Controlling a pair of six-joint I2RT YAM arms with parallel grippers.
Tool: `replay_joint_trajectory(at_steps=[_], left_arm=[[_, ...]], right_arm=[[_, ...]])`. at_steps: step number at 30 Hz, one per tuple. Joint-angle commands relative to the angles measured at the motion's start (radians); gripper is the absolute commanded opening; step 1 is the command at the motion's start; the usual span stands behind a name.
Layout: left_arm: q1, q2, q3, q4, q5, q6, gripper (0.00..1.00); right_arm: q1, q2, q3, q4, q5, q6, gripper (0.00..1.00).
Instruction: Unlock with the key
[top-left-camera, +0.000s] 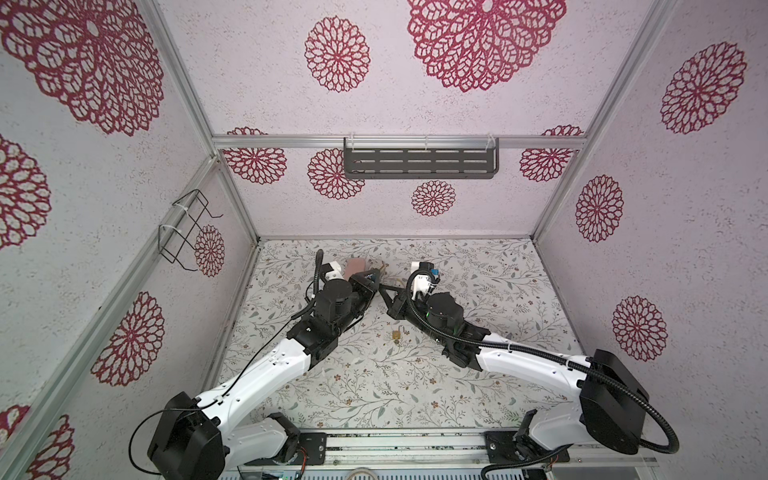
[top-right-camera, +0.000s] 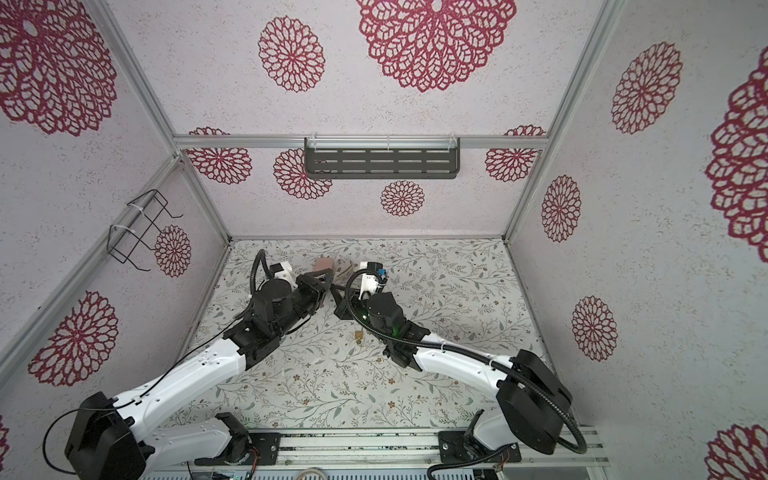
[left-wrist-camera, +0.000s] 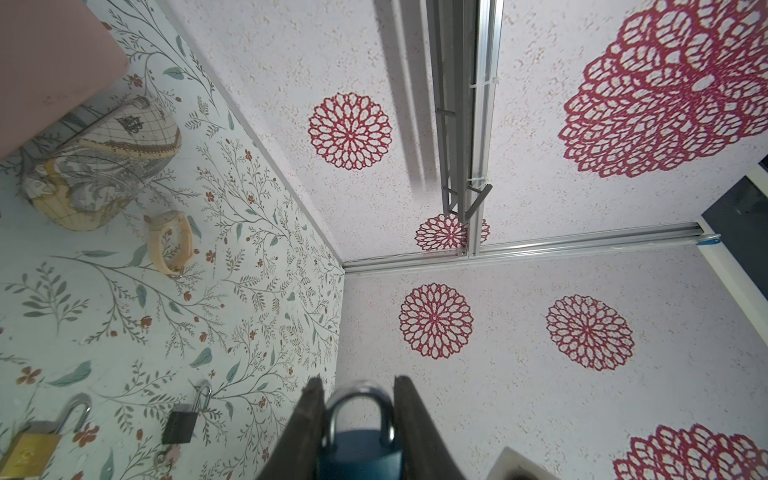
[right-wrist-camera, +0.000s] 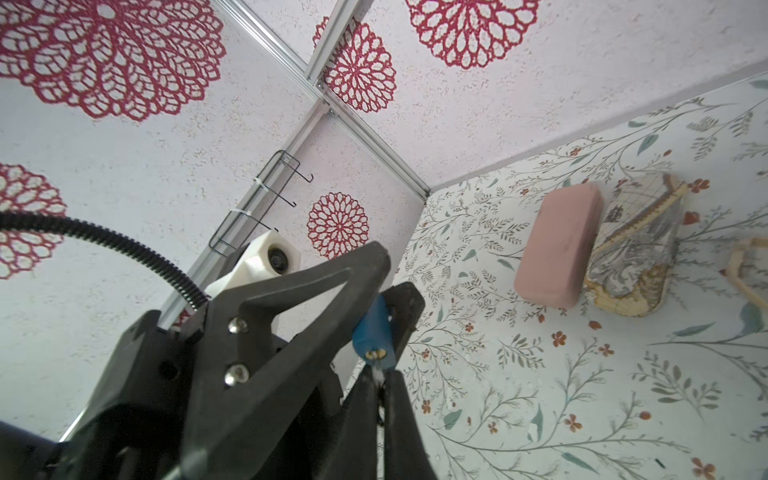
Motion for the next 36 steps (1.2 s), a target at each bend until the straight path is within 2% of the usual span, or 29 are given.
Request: replay_joint_trajectory(at_steps=[1, 9, 14, 20, 26, 31, 34, 36], left_arm=[[-0.074, -0.022, -0.02, 0.09, 0.149, -0.041, 0.0], [-0.074, -0.015, -0.031, 0.117, 0.15, -0.052, 0.0], [-0.064, -0.028, -0.027, 0.092, 0.145, -0.037, 0.0], [-0.03, -0.059, -0.025, 0.068, 0.156, -0.008, 0.0], [-0.011, -0.098, 0.002, -0.034, 0.141, 0.049, 0.01], [0.003, -0.117, 0.011, -0.084, 0.144, 0.069, 0.34], [0.013, -0.129, 0.025, -0.146, 0.132, 0.091, 0.48], [0.016, -0.131, 0.039, -0.189, 0.121, 0.105, 0.53]], right_arm=[[0.004, -0.029, 0.023, 0.17, -0.045, 0.139, 0.0], [0.008, -0.022, -0.011, 0.229, 0.004, 0.224, 0.0], [0.018, -0.047, 0.018, 0.107, 0.054, 0.106, 0.0], [0.017, -0.083, 0.002, 0.004, 0.117, 0.025, 0.0], [0.019, -0.087, 0.037, -0.143, 0.164, -0.104, 0.0], [0.023, -0.071, 0.077, -0.229, 0.176, -0.218, 0.0], [0.022, -0.062, 0.104, -0.297, 0.197, -0.27, 0.0], [0.024, -0.056, 0.115, -0.321, 0.197, -0.294, 0.0]])
